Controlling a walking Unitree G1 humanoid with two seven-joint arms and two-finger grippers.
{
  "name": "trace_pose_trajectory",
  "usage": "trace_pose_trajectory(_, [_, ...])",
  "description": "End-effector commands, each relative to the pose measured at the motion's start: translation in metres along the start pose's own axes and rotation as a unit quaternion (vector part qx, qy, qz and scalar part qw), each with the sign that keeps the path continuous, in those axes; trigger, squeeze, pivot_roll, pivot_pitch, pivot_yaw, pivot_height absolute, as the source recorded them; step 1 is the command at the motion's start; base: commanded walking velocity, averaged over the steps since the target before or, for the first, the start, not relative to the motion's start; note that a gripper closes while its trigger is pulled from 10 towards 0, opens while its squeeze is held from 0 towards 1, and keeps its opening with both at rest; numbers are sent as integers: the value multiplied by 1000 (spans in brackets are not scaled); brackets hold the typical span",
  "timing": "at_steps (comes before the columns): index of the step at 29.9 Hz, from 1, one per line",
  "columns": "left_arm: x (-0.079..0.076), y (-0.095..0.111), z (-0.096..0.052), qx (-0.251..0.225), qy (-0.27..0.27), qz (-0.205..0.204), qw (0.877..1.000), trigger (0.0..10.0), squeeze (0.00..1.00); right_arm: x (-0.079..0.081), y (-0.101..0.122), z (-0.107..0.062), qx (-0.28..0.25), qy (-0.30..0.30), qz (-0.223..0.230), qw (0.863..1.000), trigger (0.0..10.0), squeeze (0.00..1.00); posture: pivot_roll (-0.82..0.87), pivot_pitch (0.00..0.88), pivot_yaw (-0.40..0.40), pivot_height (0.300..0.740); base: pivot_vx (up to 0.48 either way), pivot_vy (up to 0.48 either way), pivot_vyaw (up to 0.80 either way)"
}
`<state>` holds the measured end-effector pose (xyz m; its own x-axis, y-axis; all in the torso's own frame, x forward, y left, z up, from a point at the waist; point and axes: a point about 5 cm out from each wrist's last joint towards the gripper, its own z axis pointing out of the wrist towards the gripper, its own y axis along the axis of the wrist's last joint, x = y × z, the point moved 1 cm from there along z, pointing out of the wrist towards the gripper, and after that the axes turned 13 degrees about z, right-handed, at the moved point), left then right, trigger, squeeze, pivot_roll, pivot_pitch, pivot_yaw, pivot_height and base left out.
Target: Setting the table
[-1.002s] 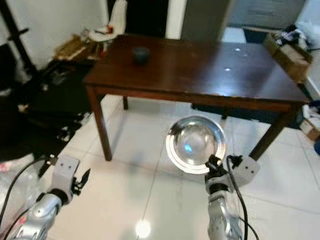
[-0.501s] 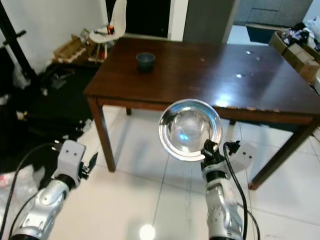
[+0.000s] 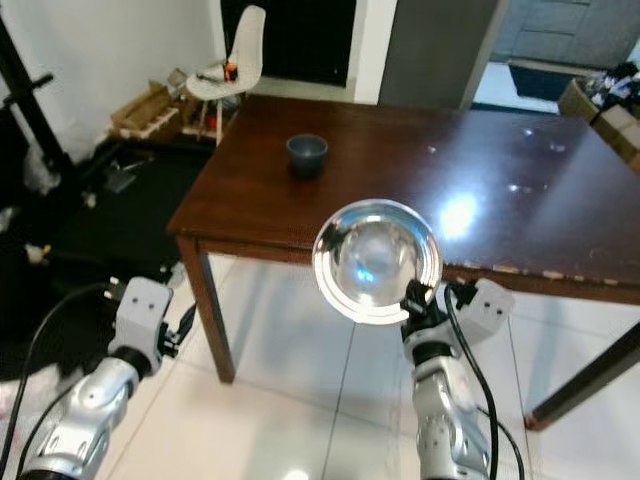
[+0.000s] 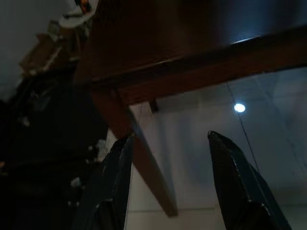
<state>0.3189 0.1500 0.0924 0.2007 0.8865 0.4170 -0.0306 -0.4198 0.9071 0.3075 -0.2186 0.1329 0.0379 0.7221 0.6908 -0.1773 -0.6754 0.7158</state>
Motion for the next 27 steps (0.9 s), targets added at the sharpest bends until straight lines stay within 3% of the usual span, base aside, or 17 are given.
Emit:
trace_pose_trajectory(1, [0,2,0,1,-4,9,1000,10000,0,15,12,2,-26,32,12,999,10000,0,-53,0,79,740,480,0,0])
trace_pose_trajectory(7, [1,8,2,-9,-5,6,1000,10000,0,24,24,5,-43,49,8,998,10000,0,-57,0,82,740,480,0,0])
trace_pose_trajectory(11, [1,31,8,-49,-8,5,999,10000,0,26,34,9,-56,49,-5,997,10000,0,-60,0,81,740,480,0,-506])
trace_pose_trajectory(23, [1,73,13,-116,-13,-1,993,10000,0,24,29,9,-45,41,-18,998,10000,0,-55,0,84,740,480,0,0])
trace_pose_trajectory(27, [1,77,13,-123,-16,0,992,10000,0,24,29,9,-44,40,-19,998,10000,0,-56,0,85,740,480,0,0])
